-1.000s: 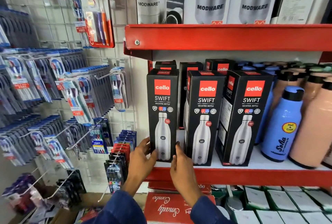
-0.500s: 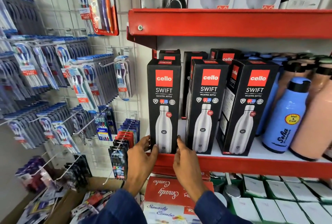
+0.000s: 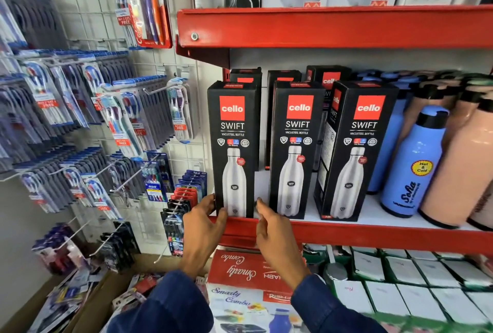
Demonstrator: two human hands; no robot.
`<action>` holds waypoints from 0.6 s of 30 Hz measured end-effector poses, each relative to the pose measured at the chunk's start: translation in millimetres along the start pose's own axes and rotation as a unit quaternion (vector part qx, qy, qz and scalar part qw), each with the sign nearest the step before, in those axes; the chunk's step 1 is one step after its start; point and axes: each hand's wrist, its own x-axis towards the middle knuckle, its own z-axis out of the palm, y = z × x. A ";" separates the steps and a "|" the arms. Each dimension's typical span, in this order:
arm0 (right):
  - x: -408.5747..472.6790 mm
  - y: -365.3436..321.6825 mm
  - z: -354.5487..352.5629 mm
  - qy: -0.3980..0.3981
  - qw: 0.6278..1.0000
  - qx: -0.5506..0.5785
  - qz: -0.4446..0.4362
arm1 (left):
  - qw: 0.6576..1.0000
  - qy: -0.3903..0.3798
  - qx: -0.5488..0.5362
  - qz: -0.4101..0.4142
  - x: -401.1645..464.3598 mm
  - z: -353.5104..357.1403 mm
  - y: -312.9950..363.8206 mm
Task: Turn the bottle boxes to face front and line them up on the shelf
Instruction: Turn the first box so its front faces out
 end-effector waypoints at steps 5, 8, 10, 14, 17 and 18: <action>-1.5 5.8 -4.8 -0.045 0.999 -0.004 -0.008 | 1.000 -0.008 0.014 -0.002 -0.7 -0.9 2.9; -0.4 6.4 -6.9 -0.060 0.998 0.002 -0.006 | 1.000 -0.004 0.016 0.002 -2.6 -1.5 5.5; 0.1 6.2 -10.0 -0.071 0.997 0.003 -0.005 | 1.000 -0.011 0.011 0.000 -3.2 -1.3 6.3; -4.0 7.8 -21.1 -0.071 0.997 0.034 -0.013 | 0.999 0.023 0.019 -0.013 -7.6 -1.9 10.4; -10.2 16.0 -36.3 0.030 0.997 0.068 -0.028 | 0.991 0.125 0.007 0.046 -16.5 -3.0 20.1; -11.9 19.8 -42.7 0.079 0.994 0.076 -0.025 | 0.985 0.152 -0.005 0.085 -19.2 -2.8 26.4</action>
